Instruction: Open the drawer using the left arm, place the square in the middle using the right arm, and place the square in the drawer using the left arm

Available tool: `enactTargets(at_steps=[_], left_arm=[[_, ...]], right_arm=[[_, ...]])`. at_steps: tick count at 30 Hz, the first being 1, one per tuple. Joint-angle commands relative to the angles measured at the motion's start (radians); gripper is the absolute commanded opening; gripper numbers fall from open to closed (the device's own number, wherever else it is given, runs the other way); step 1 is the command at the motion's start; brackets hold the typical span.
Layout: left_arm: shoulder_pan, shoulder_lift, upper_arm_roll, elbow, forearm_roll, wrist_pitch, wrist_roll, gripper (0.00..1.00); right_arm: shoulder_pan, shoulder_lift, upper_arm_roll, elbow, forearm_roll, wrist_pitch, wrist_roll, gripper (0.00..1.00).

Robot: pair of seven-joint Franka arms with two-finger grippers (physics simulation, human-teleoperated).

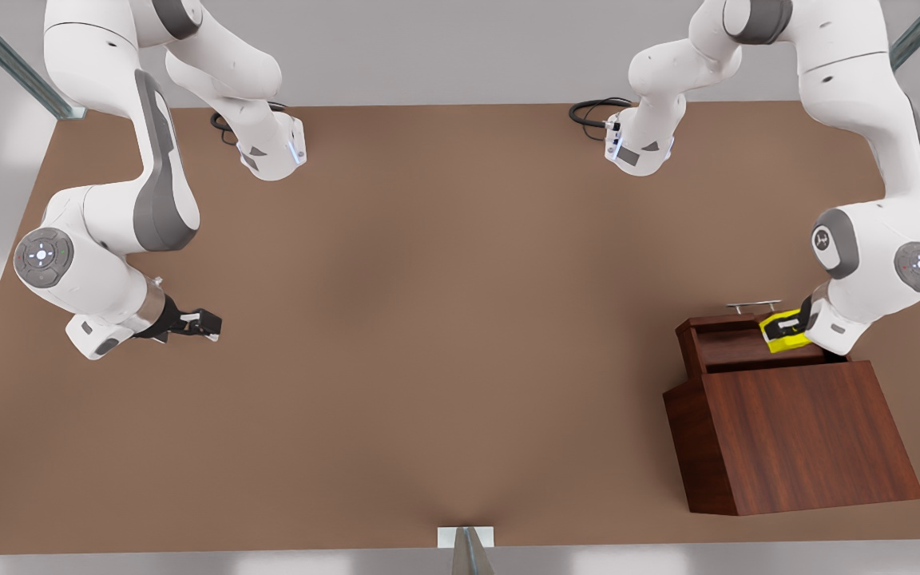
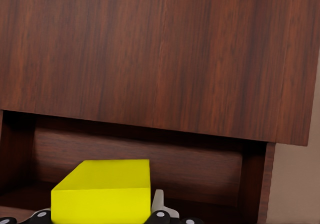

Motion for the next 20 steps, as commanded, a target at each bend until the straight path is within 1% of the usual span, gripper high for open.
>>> enactTargets(at_steps=[1,4,6,7,13,14,15,16,17,18,20], left_arm=[[0.0,0.003,0.0,0.0,-0.003,0.001,-0.001,0.64],[0.0,0.02,0.009,0.0,0.0,0.018,0.035,0.64],[0.005,0.026,0.017,0.0,0.029,0.03,0.044,0.69],[0.006,0.031,0.017,0.0,0.029,0.031,0.041,1.0],[0.006,0.022,0.016,0.008,0.023,0.015,0.021,1.0],[-0.036,-0.014,-0.026,0.052,0.017,-0.075,-0.132,1.0],[-0.147,-0.029,-0.043,0.149,0.026,-0.247,-0.27,1.0],[-0.216,-0.054,-0.066,0.253,0.017,-0.394,-0.274,1.0],[-0.227,-0.054,-0.099,0.308,0.023,-0.428,-0.272,1.0],[-0.23,-0.052,-0.099,0.336,0.026,-0.48,-0.269,1.0],[-0.23,-0.046,-0.099,0.357,0.026,-0.486,-0.272,1.0]], right_arm=[[0.0,0.0,0.001,0.0,0.0,0.001,0.001,1.0],[0.001,0.0,0.001,-0.002,0.0,0.003,0.001,1.0],[0.0,0.0,0.001,-0.002,0.0,0.001,0.001,1.0],[0.0,0.0,0.001,-0.002,0.0,0.001,0.001,1.0],[0.0,0.0,0.001,-0.002,0.0,0.003,0.001,1.0],[0.001,0.0,0.001,-0.002,0.0,0.003,0.001,1.0],[0.001,0.0,0.001,-0.002,0.0,0.004,0.001,1.0],[0.001,0.0,0.001,-0.002,0.0,0.006,0.001,1.0],[0.001,0.001,0.001,-0.002,0.0,0.007,0.001,1.0],[0.001,0.001,0.0,-0.003,0.0,0.007,0.001,1.0],[0.001,0.0,0.001,-0.003,0.0,0.006,0.001,1.0]])
